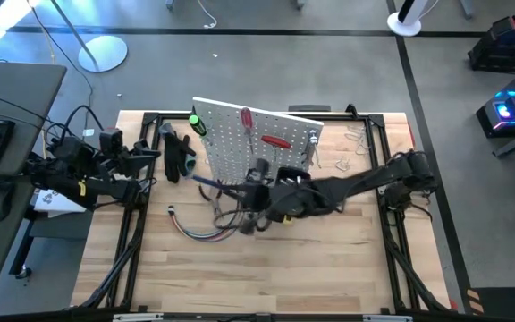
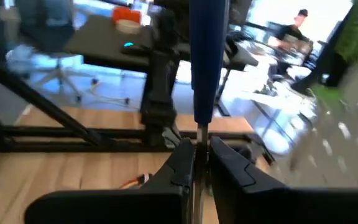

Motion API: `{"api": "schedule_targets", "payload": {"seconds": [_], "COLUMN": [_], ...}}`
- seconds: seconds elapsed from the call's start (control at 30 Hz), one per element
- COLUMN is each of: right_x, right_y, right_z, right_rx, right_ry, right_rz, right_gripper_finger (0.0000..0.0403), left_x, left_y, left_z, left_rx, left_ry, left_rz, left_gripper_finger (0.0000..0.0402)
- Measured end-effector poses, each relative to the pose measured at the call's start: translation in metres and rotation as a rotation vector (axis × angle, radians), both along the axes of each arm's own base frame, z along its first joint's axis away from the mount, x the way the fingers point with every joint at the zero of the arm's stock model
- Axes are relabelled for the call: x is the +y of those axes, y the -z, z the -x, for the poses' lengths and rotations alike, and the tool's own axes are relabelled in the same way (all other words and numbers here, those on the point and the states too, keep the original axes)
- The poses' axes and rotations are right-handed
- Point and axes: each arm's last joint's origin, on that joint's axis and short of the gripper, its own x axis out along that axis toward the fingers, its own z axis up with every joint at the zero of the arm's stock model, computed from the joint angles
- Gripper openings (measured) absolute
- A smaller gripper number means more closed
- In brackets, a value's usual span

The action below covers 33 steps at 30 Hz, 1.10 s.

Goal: Hang tools onto peg board
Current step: Hang the scissors on the peg board

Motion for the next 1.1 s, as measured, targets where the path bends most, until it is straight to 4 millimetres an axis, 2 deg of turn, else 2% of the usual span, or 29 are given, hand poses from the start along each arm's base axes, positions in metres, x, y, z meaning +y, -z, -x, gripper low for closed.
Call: {"api": "schedule_targets", "payload": {"seconds": [0.1,0.2,0.3,0.37,0.47,0.6,0.7,0.8,0.93,1.0,1.1], "right_x": [0.015,0.031,0.036,0.034,0.033,0.025,0.005,-0.018,-0.048,-0.058,-0.069], "right_y": [0.009,0.005,-0.004,-0.007,-0.002,0.006,0.005,0.015,0.024,0.026,0.040], "right_z": [0.033,0.081,0.106,0.105,0.084,0.056,0.046,0.038,0.030,0.027,0.015], "right_rx": [-0.098,-0.234,-0.378,-0.376,-0.246,-0.099,-0.113,-0.139,-0.270,-0.292,-0.248], "right_ry": [0.045,0.019,-0.065,-0.139,-0.220,-0.183,-0.147,-0.116,-0.057,-0.037,-0.045], "right_rz": [-0.050,-0.100,-0.142,-0.092,0.034,0.226,0.230,0.217,0.177,0.173,0.169], "right_gripper_finger": [0.0018,0.0018,0.0018,0.0018,0.0018,0.0018,0.0018,0.0018,0.0018,0.0018,0.0018], "left_x": [0.000,0.001,0.002,0.002,0.002,0.002,0.002,0.002,0.002,0.001,0.001], "left_y": [-0.001,0.000,0.001,0.001,0.003,0.005,0.005,0.007,0.013,0.015,0.019], "left_z": [0.000,0.000,0.000,0.000,-0.001,-0.001,-0.001,-0.002,-0.003,-0.003,-0.004], "left_rx": [-0.007,-0.001,0.009,0.018,0.034,0.052,0.062,0.082,0.138,0.161,0.199], "left_ry": [-0.007,-0.031,-0.056,-0.073,-0.091,-0.091,-0.093,-0.098,-0.086,-0.067,-0.059], "left_rz": [-0.016,-0.008,-0.002,0.001,0.004,0.000,-0.010,-0.033,-0.045,-0.057,-0.079], "left_gripper_finger": [0.0128,0.0122,0.0118,0.0117,0.0117,0.0117,0.0117,0.0117,0.0117,0.0117,0.0117]}}
